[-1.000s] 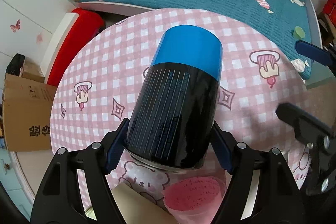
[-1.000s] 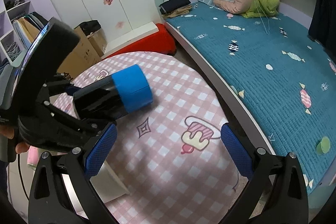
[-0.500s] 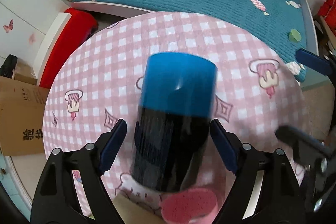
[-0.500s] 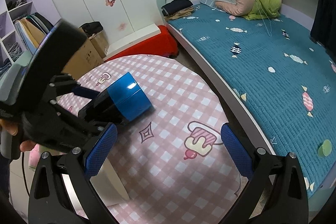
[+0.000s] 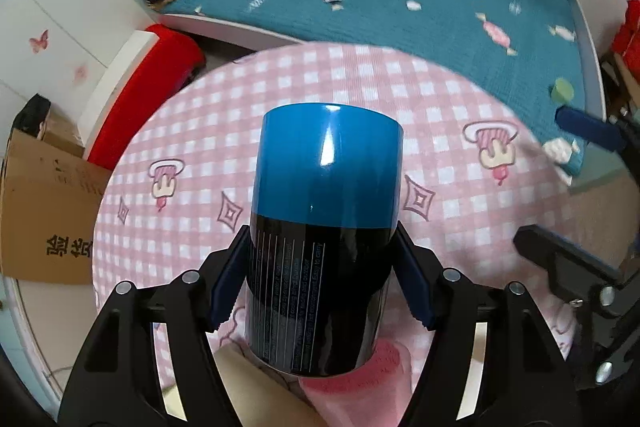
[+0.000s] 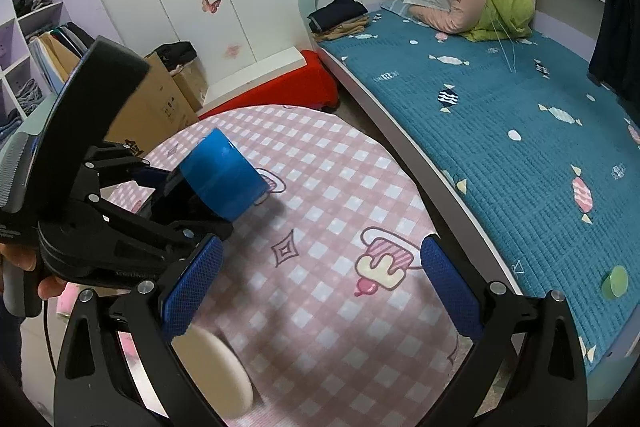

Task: Flip cup upright
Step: 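Lift the tumbler with the left gripper and rotate it toward upright, then pass the tumbler from the left gripper into the right gripper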

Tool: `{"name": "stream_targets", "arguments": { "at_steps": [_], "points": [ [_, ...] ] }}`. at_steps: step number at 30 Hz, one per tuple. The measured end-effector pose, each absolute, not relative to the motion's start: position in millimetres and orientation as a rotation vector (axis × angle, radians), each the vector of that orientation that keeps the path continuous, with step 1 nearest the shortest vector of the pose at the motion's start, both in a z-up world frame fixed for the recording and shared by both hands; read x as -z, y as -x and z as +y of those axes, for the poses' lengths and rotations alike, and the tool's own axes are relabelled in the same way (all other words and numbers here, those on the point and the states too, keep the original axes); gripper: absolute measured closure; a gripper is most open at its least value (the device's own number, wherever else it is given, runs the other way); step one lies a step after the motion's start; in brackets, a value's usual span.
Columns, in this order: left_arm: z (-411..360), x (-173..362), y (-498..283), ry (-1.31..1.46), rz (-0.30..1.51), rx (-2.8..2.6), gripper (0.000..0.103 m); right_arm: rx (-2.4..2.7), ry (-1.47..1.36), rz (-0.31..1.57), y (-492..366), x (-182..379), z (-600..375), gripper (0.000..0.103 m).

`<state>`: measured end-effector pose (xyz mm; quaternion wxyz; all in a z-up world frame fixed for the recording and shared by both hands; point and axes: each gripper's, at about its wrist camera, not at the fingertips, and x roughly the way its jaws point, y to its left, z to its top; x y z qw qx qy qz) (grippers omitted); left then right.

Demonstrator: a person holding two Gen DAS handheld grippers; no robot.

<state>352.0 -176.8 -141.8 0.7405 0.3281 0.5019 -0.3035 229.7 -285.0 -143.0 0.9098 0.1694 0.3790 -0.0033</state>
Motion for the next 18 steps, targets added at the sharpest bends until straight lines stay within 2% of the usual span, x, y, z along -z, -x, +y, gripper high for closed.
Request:
{"name": "stream_targets", "arguments": {
  "at_steps": [10,18],
  "points": [
    [-111.9,64.1,-272.1,-0.529,0.918,0.515,0.035,-0.038,-0.301,0.704,-186.0,93.5,-248.6,0.007],
    [-46.3,67.6,-187.8,-0.342,0.904,0.375,0.035,-0.1,-0.262,0.671,-128.9,67.6,-201.5,0.007]
  ]
}}
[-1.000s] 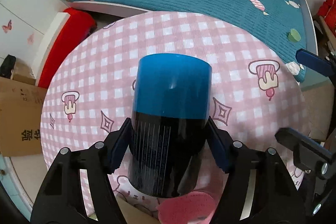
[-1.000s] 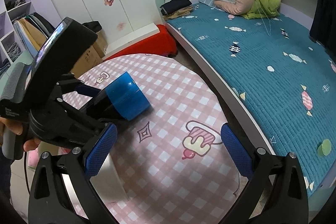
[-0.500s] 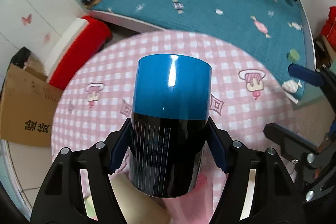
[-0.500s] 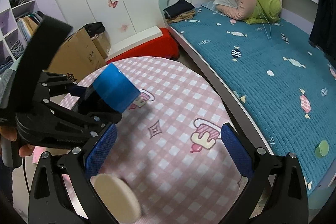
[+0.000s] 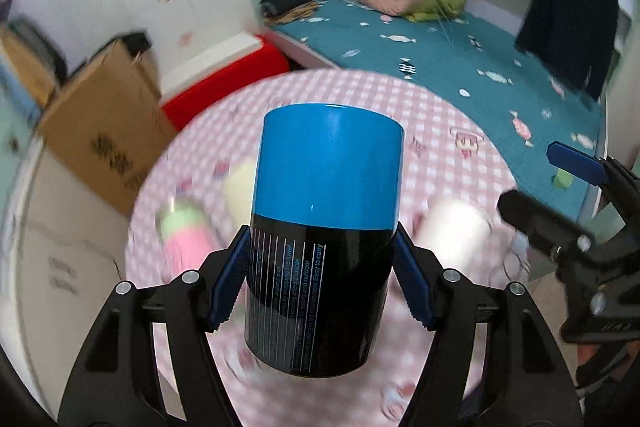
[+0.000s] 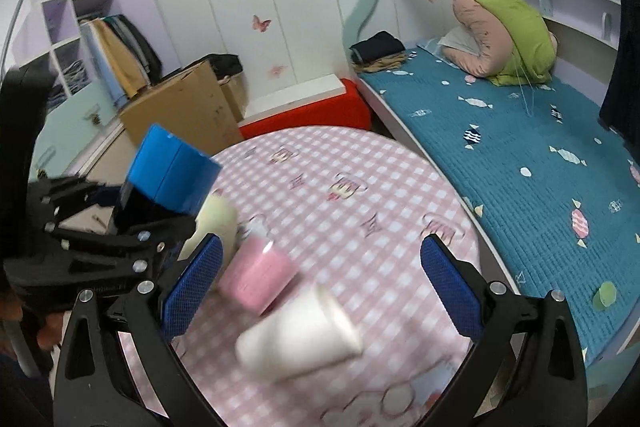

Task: Flip cup upright
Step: 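Pass the tumbler from the left gripper into the right gripper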

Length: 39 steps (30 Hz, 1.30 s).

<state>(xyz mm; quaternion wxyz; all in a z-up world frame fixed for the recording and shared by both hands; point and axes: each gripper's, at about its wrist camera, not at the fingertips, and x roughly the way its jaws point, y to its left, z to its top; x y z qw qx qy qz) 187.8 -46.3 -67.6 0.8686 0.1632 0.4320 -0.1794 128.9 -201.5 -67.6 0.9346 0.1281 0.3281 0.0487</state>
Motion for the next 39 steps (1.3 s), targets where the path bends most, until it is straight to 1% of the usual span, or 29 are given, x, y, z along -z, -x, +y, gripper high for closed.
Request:
{"name": "stream_targets", "arguments": {
  "at_steps": [7,15,21,23,24,25,26,31,36,39],
  "points": [
    [-20.3,107.6,-143.8,-0.183,0.976,0.293,0.035,-0.113,-0.215,0.691,-91.9,72.5,-169.2,0.007],
    [-6.4,147.1,-133.5,-0.018,1.067,0.239,0.034,-0.108,-0.18,0.746,-81.2,96.9,-148.2,0.007],
    [-11.0,153.8,-144.9,0.022,1.093,0.201,0.033,-0.107,-0.166,0.786,-87.0,109.7,-142.1,0.007],
    [-9.5,150.5,-145.3,0.031,1.074,0.222,0.033,-0.111,-0.173,0.8,-90.2,113.2,-141.5,0.007],
    [-7.2,149.8,-143.8,0.038,1.067,0.227,0.029,-0.111,-0.172,0.801,-90.4,113.4,-141.2,0.007],
    [-4.3,145.8,-143.2,0.056,1.054,0.245,0.024,-0.11,-0.172,0.801,-91.1,113.7,-140.7,0.007],
    [-1.6,143.6,-142.3,0.068,1.039,0.26,0.021,-0.111,-0.174,0.803,-92.1,114.0,-140.2,0.007],
    [14.5,126.6,-131.1,0.078,0.989,0.265,0.014,-0.129,-0.191,0.819,-95.7,113.0,-134.3,0.007],
    [35.5,117.5,-110.3,0.071,0.952,0.268,0.014,-0.181,-0.195,0.854,-101.5,111.9,-114.7,0.007],
    [45.8,117.8,-104.8,0.084,0.946,0.27,0.013,-0.23,-0.23,0.909,-109.1,119.9,-103.2,0.007]
  ]
}}
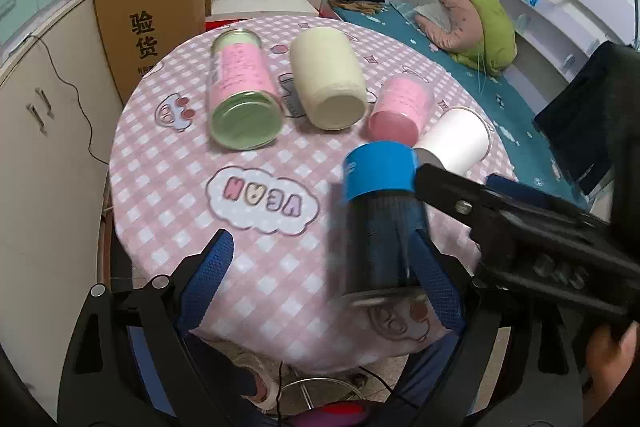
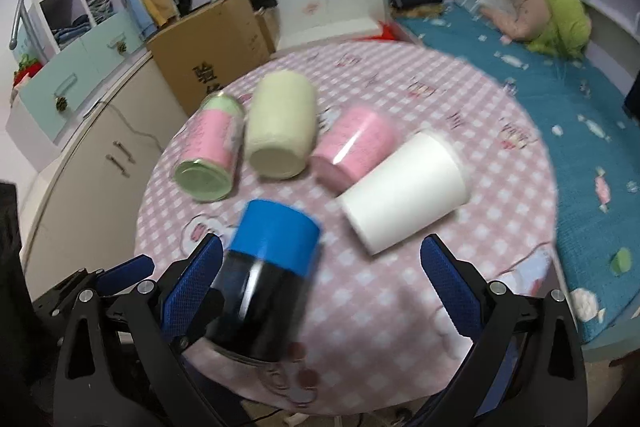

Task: Flip cup upright
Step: 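Pass the tumbler from the left gripper into the right gripper, then lower the tumbler upright onto the table with the right gripper and release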

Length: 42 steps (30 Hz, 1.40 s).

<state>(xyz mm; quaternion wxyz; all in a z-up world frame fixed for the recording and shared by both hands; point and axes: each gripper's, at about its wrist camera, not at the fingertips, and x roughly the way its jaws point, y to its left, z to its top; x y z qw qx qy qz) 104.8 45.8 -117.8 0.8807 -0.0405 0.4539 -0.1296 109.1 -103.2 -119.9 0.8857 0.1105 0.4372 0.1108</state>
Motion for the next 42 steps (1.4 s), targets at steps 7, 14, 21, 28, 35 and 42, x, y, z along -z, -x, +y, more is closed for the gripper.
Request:
{"name": "stream_targets", "arguments": {
  "at_steps": [7,14,21,28,35,42],
  "points": [
    [57.3,127.4,-98.9,0.097,0.958,0.31,0.013,-0.288,-0.302,1.035,-127.3,143.3,-88.8,0.007],
    [60.6,141.9,-106.8,0.109,0.993,0.319,0.013,-0.279,-0.307,1.072,-136.2,154.1,-87.6,0.024],
    [61.2,147.7,-112.9,0.142,1.008,0.347,0.013,-0.296,-0.264,1.079,-141.4,154.0,-83.6,0.039],
    [58.0,150.3,-115.8,0.153,1.008,0.354,0.013,-0.316,-0.225,1.051,-142.8,148.8,-75.7,0.039],
    [61.4,145.4,-121.7,0.177,0.98,0.338,0.013,-0.325,-0.167,0.939,-143.5,123.3,-69.6,0.039],
    [68.7,145.5,-128.3,0.173,0.981,0.305,0.013,-0.308,-0.103,0.862,-144.9,112.5,-63.3,0.039]
  ]
}}
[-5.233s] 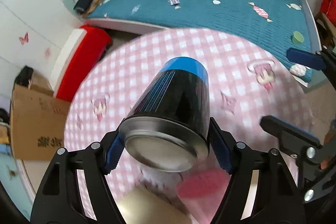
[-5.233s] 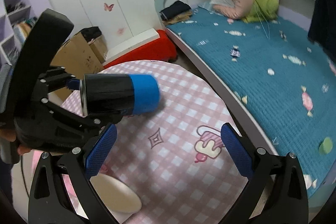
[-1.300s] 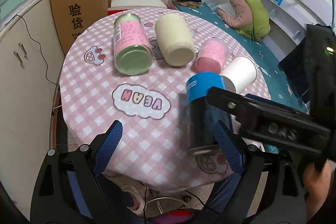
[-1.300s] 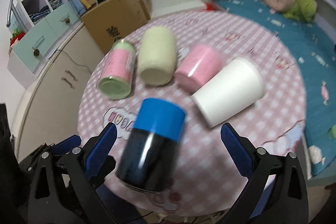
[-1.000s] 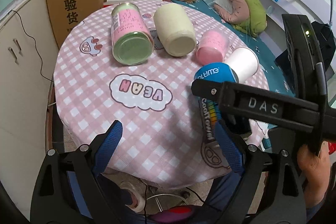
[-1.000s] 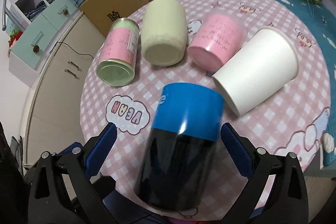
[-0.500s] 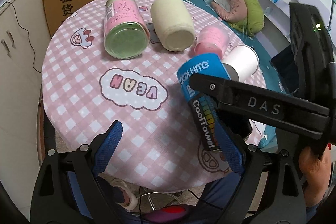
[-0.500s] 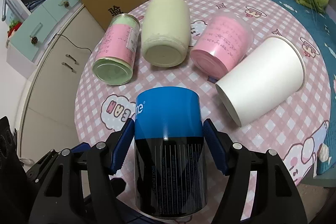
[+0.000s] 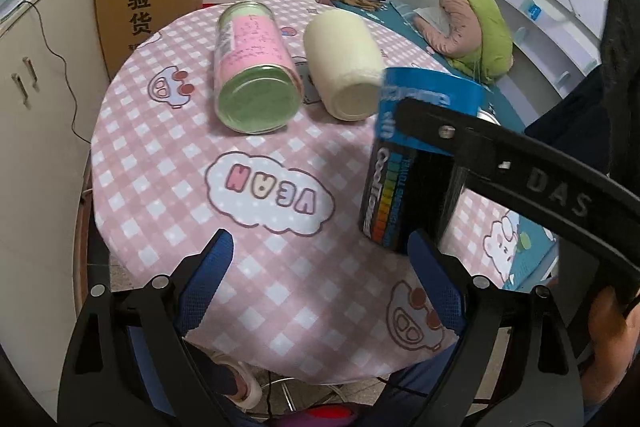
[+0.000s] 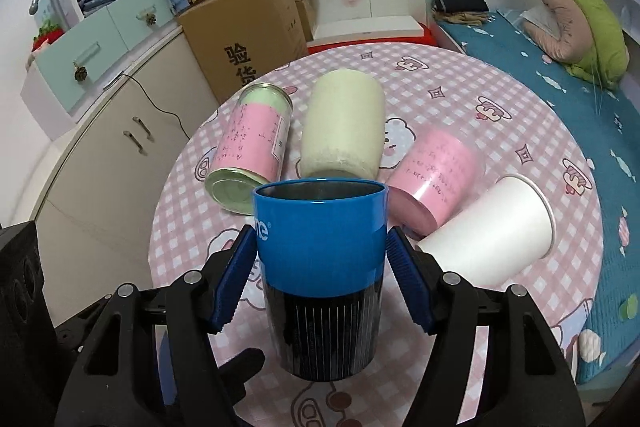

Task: Flip cup upright
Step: 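Lower the tumbler upright onto the table with the right gripper and release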

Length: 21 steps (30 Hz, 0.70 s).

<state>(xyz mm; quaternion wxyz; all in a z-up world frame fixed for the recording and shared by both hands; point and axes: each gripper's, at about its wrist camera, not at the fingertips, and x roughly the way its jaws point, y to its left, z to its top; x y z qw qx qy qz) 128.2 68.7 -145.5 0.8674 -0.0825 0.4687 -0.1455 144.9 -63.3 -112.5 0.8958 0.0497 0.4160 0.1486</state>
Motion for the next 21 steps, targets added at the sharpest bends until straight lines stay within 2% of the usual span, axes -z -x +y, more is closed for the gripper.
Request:
{"name": "stream_targets", "arguments": {
  "at_steps": [21],
  "points": [
    [89.2,140.7,-108.3,0.164,0.96,0.202,0.013,-0.323,-0.081,0.78,-96.4,112.1,-65.5,0.038]
  ]
}}
